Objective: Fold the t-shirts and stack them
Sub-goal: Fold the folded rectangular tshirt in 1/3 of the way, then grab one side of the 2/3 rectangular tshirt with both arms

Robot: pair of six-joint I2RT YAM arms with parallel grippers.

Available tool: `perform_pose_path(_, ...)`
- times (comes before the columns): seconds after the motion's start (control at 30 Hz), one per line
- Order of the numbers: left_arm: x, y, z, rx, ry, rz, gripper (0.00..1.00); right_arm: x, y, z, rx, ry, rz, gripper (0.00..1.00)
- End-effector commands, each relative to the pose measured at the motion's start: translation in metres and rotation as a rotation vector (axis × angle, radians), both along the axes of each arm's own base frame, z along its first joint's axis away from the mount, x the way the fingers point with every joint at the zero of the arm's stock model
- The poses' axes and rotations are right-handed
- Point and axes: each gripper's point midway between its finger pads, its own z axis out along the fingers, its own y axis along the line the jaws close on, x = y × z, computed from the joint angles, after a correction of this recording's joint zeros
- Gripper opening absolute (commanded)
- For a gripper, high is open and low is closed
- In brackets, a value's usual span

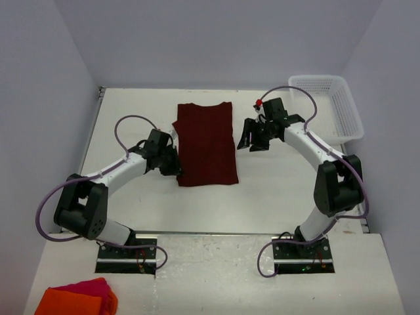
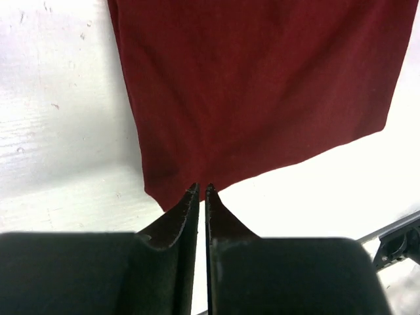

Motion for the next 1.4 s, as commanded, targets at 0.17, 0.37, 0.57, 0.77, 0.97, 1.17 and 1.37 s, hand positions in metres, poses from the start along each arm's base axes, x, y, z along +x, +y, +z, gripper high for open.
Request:
perform_pose_path(0.17, -0.018, -0.004, 0.006, -0.158, 0.014, 0.04, 0.36, -0.058, 0.025, -0.029, 0.186, 0.063, 0.027, 0.61)
perform_pose_path(0.37, -0.015, 0.013, 0.015, -0.216, -0.016, 0.095, 0.35, -0.078, 0.017, -0.054, 0.179, 0.082, 0.009, 0.59)
perform_pose_path(0.57, -0.015, 0.017, 0.023, -0.216, -0.044, 0.105, 0.37, -0.086, 0.018, -0.073, 0.192, 0.122, -0.003, 0.57)
perform_pose_path(0.77, -0.015, 0.019, 0.025, -0.214, -0.05, 0.107, 0.39, -0.09, 0.018, -0.091, 0.191, 0.156, -0.023, 0.54)
perform_pose_path(0.97, -0.014, 0.021, 0.03, -0.204, -0.059, 0.105, 0.4, -0.092, 0.021, -0.097, 0.206, 0.177, -0.026, 0.5)
perform_pose_path(1.17, -0.013, 0.026, 0.03, -0.189, -0.064, 0.119, 0.41, -0.098, 0.026, -0.105, 0.204, 0.197, -0.014, 0.46)
perform_pose_path(1.37, -0.012, 0.029, 0.03, -0.184, -0.066, 0.126, 0.41, -0.104, 0.03, -0.115, 0.208, 0.222, -0.008, 0.44)
